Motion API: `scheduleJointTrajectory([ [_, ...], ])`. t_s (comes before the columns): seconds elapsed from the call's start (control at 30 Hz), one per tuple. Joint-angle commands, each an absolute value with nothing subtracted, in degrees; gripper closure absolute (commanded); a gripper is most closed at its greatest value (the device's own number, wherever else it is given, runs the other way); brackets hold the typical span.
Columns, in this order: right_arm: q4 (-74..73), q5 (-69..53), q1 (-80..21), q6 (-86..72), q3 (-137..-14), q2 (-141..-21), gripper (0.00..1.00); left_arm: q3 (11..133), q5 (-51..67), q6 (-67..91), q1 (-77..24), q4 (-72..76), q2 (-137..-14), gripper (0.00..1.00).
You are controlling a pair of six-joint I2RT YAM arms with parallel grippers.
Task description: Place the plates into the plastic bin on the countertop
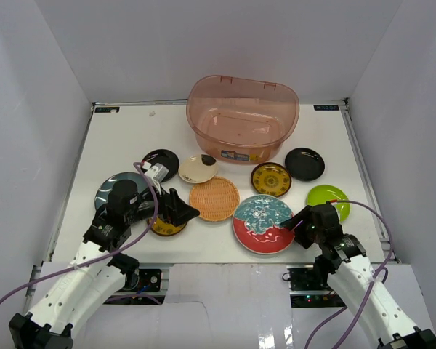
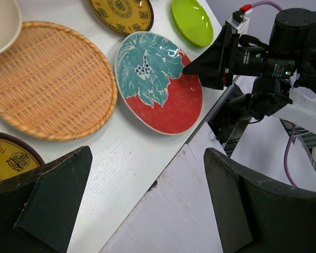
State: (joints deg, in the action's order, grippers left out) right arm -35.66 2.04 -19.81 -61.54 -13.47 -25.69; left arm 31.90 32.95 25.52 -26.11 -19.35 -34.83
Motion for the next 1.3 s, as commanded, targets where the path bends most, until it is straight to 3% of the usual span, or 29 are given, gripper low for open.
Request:
scheduleJointTrajectory([
  [0.0, -31.6, -2.8, -20.0, -66.0, -7.1, -23.1, 0.41, 34.0, 32.2, 25.0, -26.5, -19.7, -35.2, 0.02],
  [0.37, -38.8, -2.0, -20.0, -67.9, -6.1, -10.1, 0.92, 34.1, 31.9, 25.0, -26.5, -19.8, -36.2, 0.02],
  [0.47, -40.7, -1.4, -20.0, -66.6, -8.9, -9.2, 0.92, 34.1, 31.5, 25.0, -26.4, -19.8, -36.4, 0.02],
  [0.73, -45.6, 4.3, -20.0, -56.9, -33.0, -14.4, 0.92, 34.5, 28.2, 25.7, -26.3, -20.2, -36.3, 0.02],
  [1.07, -21.4, -12.3, -20.0, -51.2, -53.2, -27.2, 0.92, 35.2, 18.7, 27.2, -26.1, -22.1, -34.4, 0.02],
  [1.27, -7.0, -12.5, -20.0, -48.4, -59.6, -38.6, 0.92, 35.9, 13.5, 27.6, -25.8, -24.6, -34.7, 0.02],
])
